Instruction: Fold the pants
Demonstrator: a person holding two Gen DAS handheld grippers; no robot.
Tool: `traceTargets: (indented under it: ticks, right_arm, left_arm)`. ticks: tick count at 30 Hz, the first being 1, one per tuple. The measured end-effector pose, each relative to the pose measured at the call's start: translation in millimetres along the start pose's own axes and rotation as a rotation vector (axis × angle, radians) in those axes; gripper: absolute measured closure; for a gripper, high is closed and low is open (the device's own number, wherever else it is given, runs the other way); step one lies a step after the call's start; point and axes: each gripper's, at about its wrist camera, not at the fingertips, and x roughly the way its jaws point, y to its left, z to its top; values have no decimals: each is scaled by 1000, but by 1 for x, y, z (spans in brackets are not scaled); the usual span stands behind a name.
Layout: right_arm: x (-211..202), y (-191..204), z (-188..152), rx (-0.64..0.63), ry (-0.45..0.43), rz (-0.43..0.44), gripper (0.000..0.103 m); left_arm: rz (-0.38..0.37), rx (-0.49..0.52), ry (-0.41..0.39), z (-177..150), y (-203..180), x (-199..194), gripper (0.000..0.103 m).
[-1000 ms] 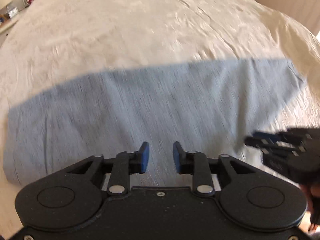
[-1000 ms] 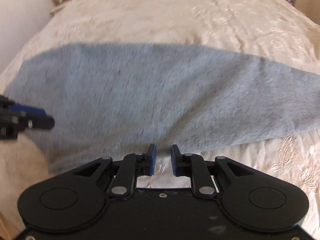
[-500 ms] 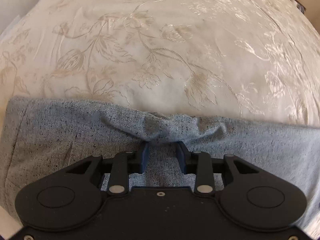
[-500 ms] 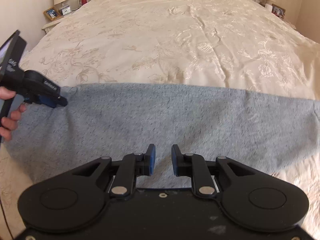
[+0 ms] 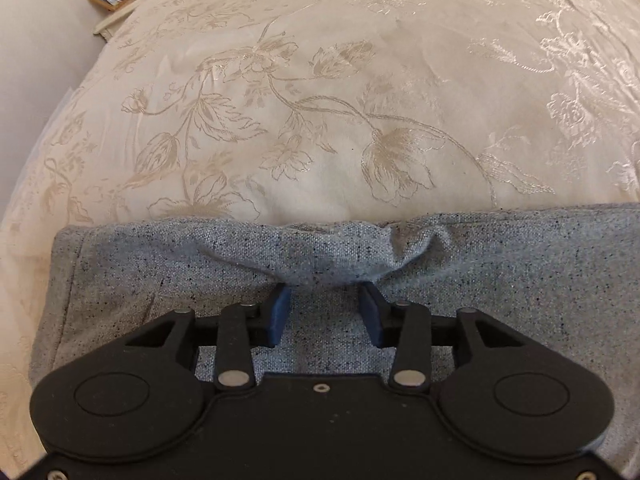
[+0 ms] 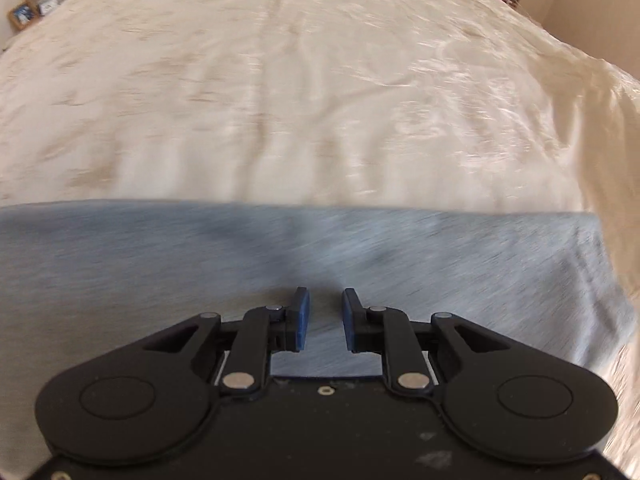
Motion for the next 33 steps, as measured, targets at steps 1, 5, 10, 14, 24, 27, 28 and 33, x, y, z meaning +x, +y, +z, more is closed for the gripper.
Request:
traceTargets:
  ticks: [1, 5, 10, 14, 24, 27, 28, 33]
  right_arm:
    - [7, -17, 5, -7, -3, -24, 86]
    - [32, -93, 20, 6, 29, -135, 86]
    - [42, -190, 17, 79, 67, -187, 87]
    - [7, -241, 4, 160, -1, -153, 84]
    - [-62, -275, -79, 503, -40, 172, 76]
    - [-60, -270, -91, 574, -12, 219, 75]
    - [-57, -270, -92, 598, 0, 231, 75]
    - [-39, -281, -84, 689, 18, 235, 70]
  left_arm:
    - [33, 8, -1, -1, -2, -1, 46]
    - [132, 32, 1, -2, -14, -3, 37]
    - [224, 67, 34, 5, -29, -15, 38]
    - [206, 38, 5, 3, -49, -51, 42]
    - [-291, -9, -96, -28, -184, -135, 42]
    - [-405, 12, -69, -32, -231, -136, 42]
    - [-431, 31, -55, -33, -246, -135, 42]
    - [-319, 154, 58, -38, -311, -111, 41]
